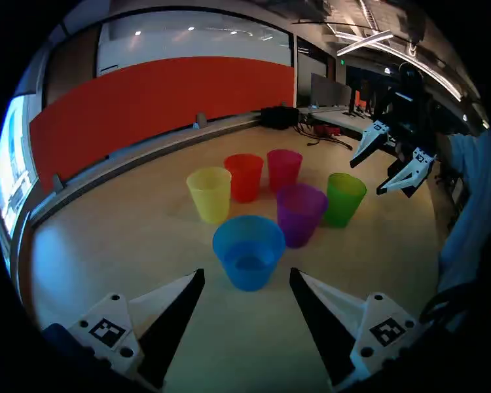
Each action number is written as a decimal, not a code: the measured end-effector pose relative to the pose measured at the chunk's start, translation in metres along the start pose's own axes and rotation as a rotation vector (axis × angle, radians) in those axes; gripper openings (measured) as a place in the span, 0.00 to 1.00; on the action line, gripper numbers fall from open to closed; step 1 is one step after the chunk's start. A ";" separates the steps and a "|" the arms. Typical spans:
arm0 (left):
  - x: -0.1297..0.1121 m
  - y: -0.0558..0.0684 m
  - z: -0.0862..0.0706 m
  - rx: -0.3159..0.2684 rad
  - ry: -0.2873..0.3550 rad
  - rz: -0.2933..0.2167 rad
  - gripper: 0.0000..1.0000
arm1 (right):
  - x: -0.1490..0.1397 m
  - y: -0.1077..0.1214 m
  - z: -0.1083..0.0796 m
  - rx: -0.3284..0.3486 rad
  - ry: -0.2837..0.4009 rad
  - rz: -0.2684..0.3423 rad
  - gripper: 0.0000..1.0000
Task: Pour water
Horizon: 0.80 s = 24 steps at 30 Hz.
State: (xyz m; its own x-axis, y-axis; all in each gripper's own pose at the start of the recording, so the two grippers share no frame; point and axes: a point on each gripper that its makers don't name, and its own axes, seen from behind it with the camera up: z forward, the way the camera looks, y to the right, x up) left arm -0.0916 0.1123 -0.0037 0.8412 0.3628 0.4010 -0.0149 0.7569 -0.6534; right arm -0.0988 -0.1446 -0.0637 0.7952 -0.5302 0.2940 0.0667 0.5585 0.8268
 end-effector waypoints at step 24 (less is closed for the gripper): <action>-0.001 0.001 0.037 -0.037 -0.037 0.007 0.96 | -0.019 0.002 0.030 0.019 -0.025 0.041 1.00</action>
State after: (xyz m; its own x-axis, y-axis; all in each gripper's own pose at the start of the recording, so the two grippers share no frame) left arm -0.1125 0.1325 0.0190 0.8205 0.3886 0.4193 -0.0001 0.7335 -0.6797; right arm -0.1316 -0.1525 -0.0537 0.7817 -0.5232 0.3394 0.0231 0.5681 0.8226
